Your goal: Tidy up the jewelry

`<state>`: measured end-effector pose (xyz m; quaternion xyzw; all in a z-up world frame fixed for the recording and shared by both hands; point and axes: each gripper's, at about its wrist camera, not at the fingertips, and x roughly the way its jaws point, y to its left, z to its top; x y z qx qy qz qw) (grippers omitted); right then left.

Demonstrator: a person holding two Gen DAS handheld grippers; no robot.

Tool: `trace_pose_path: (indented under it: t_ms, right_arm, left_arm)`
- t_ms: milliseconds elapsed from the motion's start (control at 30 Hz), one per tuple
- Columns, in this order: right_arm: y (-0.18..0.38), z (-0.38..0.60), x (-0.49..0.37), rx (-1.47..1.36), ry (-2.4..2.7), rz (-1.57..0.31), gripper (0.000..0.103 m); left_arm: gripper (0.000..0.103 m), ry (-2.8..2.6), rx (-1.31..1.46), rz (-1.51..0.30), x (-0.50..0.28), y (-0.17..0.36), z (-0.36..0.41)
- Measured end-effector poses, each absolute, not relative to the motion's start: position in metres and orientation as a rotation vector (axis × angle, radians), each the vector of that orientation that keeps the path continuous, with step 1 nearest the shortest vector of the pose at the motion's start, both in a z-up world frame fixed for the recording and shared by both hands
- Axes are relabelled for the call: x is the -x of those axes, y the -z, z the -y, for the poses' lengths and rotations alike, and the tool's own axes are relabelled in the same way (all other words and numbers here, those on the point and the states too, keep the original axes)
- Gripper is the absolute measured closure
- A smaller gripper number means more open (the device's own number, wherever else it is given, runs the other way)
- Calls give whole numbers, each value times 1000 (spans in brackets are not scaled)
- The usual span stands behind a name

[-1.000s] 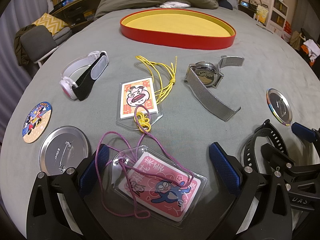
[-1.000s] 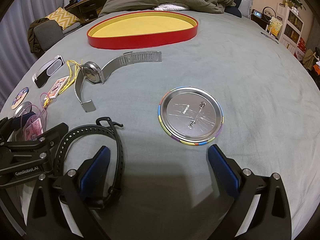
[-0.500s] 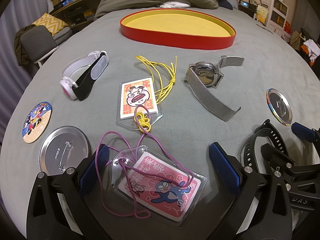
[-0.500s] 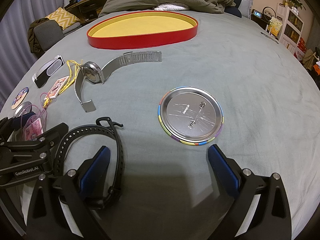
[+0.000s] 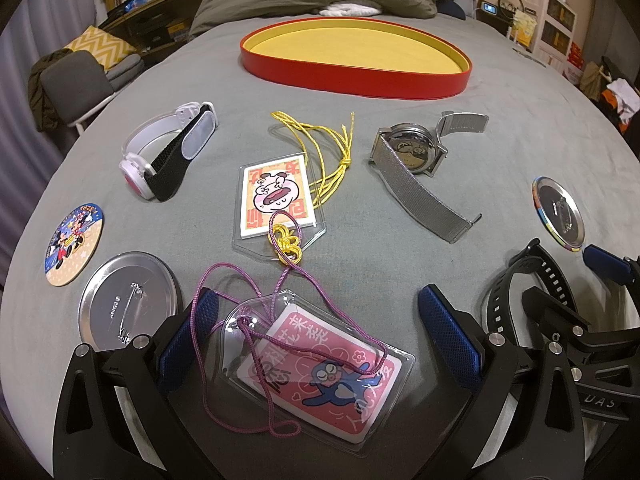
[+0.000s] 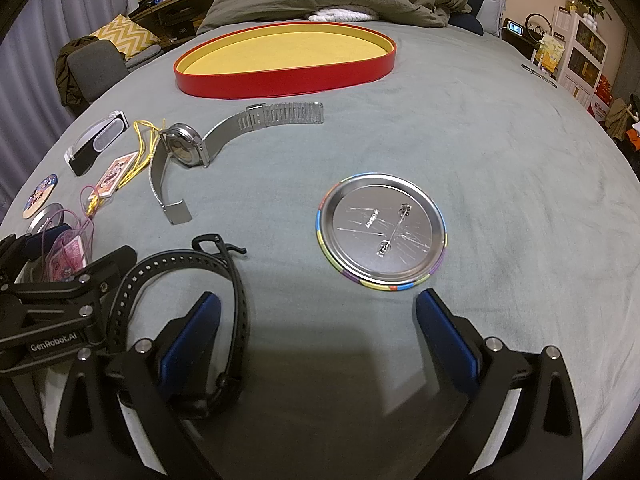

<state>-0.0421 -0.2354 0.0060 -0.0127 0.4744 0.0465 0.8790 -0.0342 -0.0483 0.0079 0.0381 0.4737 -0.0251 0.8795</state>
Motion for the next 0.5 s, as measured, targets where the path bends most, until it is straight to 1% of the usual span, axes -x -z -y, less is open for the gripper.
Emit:
trace_pose_path:
  t_ms: [500]
  right_arm:
    - [-6,236,41,27,-97,-989,8]
  left_arm:
    - [5,59,-65,-979,36,-7,46]
